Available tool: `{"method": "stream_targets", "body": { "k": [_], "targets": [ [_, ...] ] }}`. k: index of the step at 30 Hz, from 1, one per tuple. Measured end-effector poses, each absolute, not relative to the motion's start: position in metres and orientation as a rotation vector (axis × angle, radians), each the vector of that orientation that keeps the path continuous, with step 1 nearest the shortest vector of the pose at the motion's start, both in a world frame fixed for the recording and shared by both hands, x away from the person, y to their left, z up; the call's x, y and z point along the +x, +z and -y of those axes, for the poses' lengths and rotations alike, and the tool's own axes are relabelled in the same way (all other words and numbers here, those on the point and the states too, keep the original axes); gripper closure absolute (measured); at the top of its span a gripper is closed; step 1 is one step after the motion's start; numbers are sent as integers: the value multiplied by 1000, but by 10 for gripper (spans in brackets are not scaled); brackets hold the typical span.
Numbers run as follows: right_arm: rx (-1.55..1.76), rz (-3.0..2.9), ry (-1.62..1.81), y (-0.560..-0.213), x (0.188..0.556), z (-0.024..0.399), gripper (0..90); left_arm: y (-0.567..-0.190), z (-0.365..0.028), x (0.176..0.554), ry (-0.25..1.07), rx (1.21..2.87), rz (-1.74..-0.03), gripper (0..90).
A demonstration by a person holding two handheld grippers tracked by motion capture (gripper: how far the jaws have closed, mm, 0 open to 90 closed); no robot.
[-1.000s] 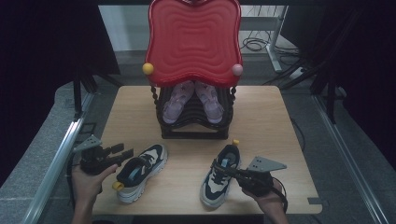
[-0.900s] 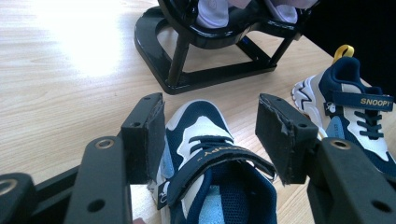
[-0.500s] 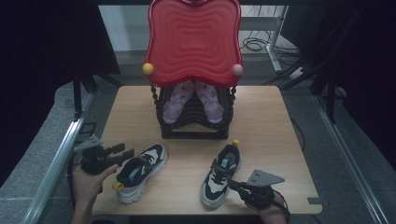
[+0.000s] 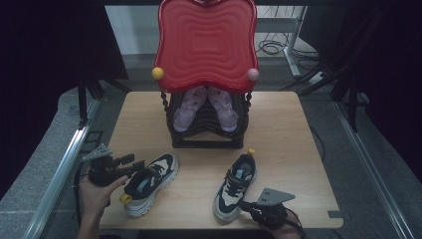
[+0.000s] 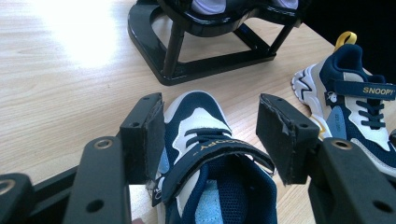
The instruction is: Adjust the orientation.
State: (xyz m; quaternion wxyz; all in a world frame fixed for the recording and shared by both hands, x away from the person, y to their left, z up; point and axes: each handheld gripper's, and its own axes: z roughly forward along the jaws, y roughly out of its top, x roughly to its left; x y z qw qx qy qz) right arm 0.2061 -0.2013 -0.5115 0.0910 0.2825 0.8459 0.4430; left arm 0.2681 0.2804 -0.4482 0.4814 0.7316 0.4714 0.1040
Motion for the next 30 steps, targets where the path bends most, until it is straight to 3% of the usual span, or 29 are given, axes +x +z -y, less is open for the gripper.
{"method": "stream_targets", "body": {
  "k": [30],
  "targets": [
    [797,-2539,1302,-518,206,186,895,-448,-281,268,243,1786,-1155,420]
  ]
}}
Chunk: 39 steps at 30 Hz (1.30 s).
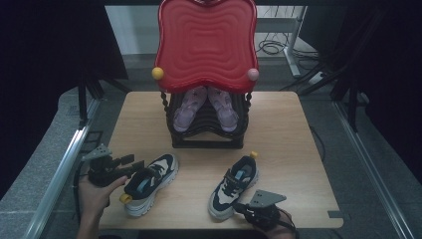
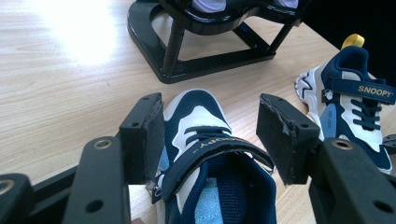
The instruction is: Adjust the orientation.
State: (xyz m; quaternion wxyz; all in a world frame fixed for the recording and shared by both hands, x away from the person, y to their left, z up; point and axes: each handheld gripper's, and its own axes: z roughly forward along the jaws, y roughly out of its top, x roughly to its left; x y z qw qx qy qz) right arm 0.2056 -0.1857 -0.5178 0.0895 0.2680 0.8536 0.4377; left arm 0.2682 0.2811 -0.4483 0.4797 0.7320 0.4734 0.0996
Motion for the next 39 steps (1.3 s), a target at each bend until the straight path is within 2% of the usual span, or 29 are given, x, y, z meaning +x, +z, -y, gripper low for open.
{"method": "stream_targets", "body": {
  "k": [9,21,39],
  "targets": [
    [801,-2534,1300,-518,207,174,895,-449,-280,269,238,1793,-1159,419],
    [733,-2543,1262,-516,218,139,895,-450,-282,269,234,1791,-1164,416],
    [736,-2522,1247,-517,225,119,895,-448,-285,268,241,1783,-1166,416]
  ]
}}
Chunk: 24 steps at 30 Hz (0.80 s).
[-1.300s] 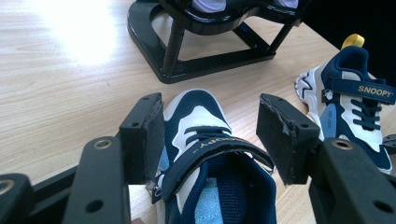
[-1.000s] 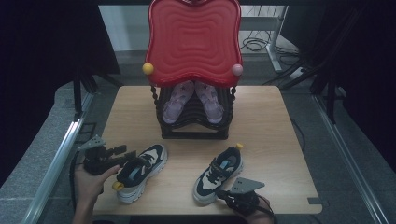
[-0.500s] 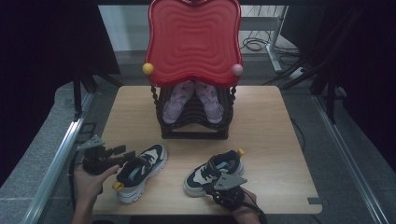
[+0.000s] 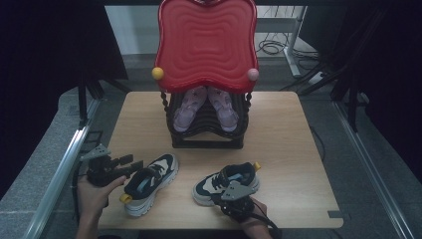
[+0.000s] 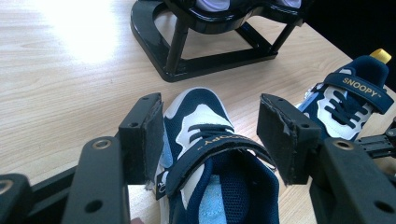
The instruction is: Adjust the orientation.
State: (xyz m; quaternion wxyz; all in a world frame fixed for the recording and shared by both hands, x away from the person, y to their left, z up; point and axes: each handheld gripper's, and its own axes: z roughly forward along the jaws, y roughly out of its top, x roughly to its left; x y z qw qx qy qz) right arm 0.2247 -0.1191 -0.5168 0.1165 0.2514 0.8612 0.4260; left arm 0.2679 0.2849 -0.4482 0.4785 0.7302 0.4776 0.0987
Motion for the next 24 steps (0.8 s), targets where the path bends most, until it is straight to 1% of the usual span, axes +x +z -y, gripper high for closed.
{"method": "stream_targets", "body": {
  "k": [24],
  "targets": [
    [822,-2444,1269,-521,234,106,895,-449,-286,268,237,1787,-1171,415]
  ]
}}
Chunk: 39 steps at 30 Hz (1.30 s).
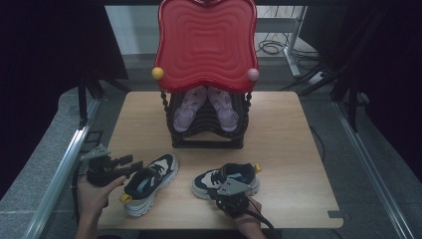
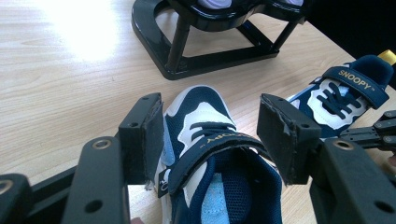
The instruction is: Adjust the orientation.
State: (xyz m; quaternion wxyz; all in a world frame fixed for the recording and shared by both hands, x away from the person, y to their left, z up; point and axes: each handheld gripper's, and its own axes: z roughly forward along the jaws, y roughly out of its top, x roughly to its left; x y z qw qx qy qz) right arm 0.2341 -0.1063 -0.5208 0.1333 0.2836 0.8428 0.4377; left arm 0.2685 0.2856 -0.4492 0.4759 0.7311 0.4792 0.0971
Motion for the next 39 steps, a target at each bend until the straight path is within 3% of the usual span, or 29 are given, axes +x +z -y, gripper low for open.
{"method": "stream_targets", "body": {
  "k": [31,39],
  "targets": [
    [874,-2377,1294,-519,245,93,895,-449,-286,269,239,1788,-1173,412],
    [852,-2278,1438,-473,234,118,894,-449,-288,268,244,1784,-1174,412]
  ]
}}
